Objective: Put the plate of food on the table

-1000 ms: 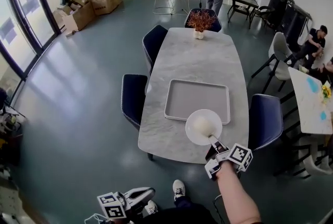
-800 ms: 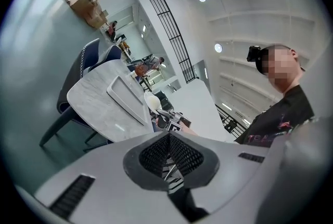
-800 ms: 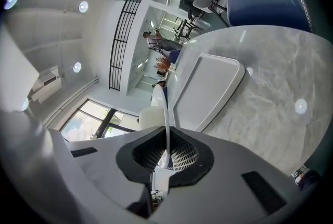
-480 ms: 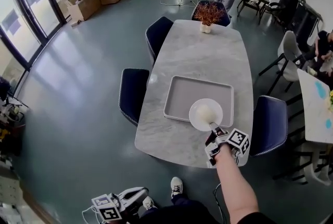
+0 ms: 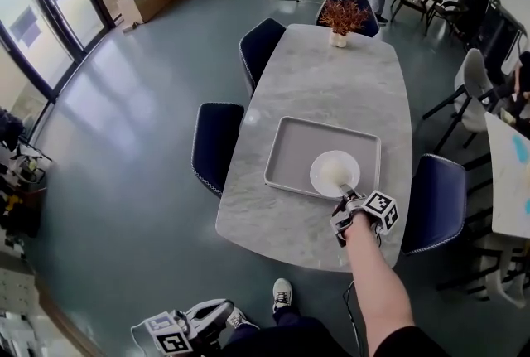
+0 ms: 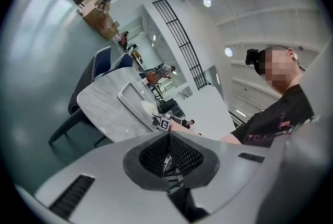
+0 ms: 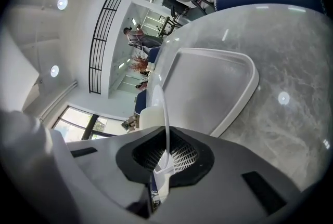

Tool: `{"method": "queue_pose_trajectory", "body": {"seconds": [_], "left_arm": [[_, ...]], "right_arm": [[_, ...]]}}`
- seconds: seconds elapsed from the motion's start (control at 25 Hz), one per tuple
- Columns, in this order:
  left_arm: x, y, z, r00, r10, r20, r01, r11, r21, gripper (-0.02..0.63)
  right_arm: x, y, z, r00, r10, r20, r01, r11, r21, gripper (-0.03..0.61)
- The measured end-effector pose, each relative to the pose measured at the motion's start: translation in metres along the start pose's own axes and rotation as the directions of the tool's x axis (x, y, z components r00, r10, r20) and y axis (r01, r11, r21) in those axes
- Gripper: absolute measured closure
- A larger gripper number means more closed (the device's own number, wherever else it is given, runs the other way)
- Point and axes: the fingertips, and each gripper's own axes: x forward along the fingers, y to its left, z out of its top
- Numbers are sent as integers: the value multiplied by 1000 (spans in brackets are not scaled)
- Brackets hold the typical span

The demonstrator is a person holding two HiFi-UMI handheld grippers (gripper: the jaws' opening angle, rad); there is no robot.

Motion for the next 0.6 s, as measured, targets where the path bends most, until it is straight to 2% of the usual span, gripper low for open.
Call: {"method": "queue_pose_trajectory", "body": {"seconds": [0.6], "left_arm": [[-4, 3, -3, 998, 53, 31, -53, 999, -13, 607]], "right_arm": [[37, -26, 17, 996, -93, 10, 92, 995, 47, 560]]}}
